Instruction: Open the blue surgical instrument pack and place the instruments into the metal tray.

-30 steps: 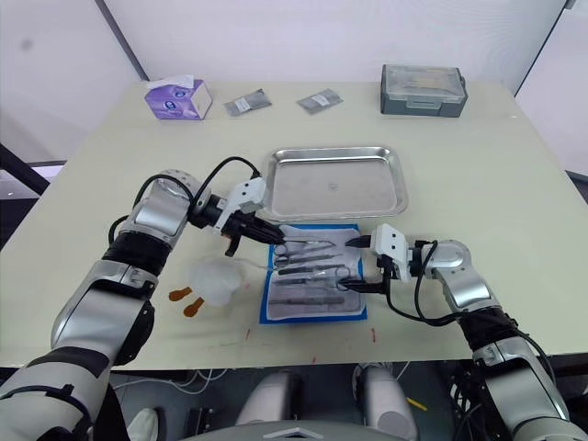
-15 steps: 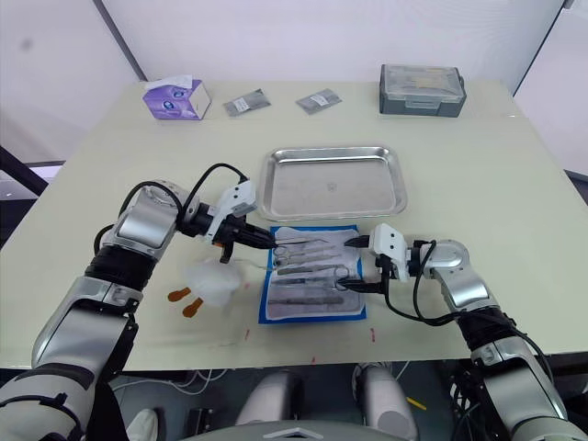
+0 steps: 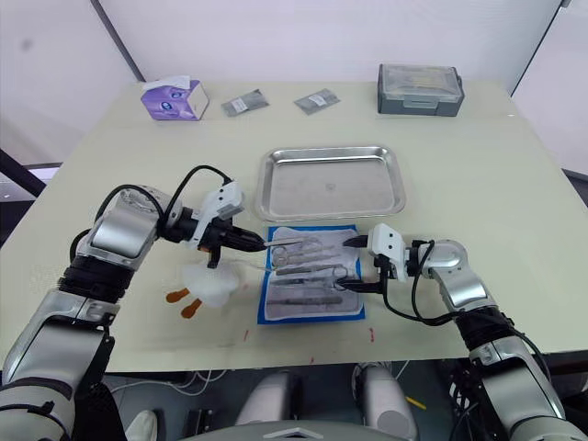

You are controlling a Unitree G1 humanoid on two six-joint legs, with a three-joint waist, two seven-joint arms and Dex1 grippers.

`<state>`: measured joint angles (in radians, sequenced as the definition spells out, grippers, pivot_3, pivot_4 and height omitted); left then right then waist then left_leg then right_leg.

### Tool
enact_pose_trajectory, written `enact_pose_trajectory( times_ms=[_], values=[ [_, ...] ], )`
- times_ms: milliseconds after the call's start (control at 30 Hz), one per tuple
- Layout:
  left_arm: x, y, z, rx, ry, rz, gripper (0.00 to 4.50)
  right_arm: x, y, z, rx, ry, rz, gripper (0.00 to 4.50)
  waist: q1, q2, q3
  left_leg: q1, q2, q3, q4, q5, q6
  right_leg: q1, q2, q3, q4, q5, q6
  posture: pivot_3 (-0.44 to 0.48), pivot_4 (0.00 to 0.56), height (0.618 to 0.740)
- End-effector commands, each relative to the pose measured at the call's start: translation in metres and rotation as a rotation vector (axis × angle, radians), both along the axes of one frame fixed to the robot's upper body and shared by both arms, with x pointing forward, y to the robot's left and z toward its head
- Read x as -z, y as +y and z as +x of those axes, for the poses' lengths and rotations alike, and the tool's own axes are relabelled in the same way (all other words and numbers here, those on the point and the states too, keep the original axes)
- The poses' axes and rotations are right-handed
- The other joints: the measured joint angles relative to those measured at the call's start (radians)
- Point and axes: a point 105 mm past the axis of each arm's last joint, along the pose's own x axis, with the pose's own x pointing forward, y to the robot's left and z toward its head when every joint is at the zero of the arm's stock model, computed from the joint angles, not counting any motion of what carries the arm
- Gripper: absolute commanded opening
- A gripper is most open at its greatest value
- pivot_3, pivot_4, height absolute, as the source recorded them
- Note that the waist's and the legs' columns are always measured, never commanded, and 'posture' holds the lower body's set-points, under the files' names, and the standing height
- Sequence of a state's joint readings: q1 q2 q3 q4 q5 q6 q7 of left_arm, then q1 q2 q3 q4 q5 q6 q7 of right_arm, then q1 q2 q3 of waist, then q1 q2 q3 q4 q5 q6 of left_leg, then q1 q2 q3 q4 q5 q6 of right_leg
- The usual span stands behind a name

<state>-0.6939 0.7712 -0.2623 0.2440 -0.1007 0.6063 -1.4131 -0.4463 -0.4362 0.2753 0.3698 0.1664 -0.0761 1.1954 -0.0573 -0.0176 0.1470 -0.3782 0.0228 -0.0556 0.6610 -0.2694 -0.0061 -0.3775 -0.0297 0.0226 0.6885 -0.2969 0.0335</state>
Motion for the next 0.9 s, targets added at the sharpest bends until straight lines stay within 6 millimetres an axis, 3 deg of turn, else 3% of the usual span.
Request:
enact_pose_trajectory(
  times_ms=[33, 400, 733, 900],
  values=[
    [-0.013, 0.011, 0.000, -0.037, -0.044, 0.004, 0.08, 0.044, -0.007, -0.014, 0.018, 0.121, -0.140, 4.50, -0.001, 0.000, 0.000, 0.000, 0.000, 0.000, 0.000, 0.000, 0.000, 0.000, 0.000, 0.000, 0.000, 0.000, 0.000, 0.000, 0.150, 0.734],
    [-0.018, 0.024, -0.011, -0.066, -0.036, 0.009, 0.08, 0.043, -0.007, -0.013, 0.012, 0.118, -0.141, 4.50, -0.001, 0.000, 0.000, 0.000, 0.000, 0.000, -0.001, 0.000, 0.000, 0.000, 0.000, 0.000, 0.000, 0.000, 0.000, 0.000, 0.150, 0.734],
    [-0.041, 0.035, -0.021, -0.065, -0.048, -0.019, 0.08, 0.044, -0.005, -0.013, 0.005, 0.119, -0.139, 4.50, -0.001, 0.000, 0.001, 0.000, 0.000, 0.000, -0.001, 0.000, 0.000, 0.000, 0.000, 0.000, 0.000, 0.000, 0.000, 0.000, 0.150, 0.734],
    [-0.057, 0.029, -0.024, -0.042, -0.063, -0.105, 0.08, 0.044, -0.004, -0.014, 0.002, 0.118, -0.138, 4.50, -0.001, 0.000, 0.001, 0.001, 0.000, 0.000, -0.002, 0.000, 0.000, 0.000, 0.000, 0.000, 0.000, 0.000, -0.001, 0.000, 0.150, 0.734]
  ],
)
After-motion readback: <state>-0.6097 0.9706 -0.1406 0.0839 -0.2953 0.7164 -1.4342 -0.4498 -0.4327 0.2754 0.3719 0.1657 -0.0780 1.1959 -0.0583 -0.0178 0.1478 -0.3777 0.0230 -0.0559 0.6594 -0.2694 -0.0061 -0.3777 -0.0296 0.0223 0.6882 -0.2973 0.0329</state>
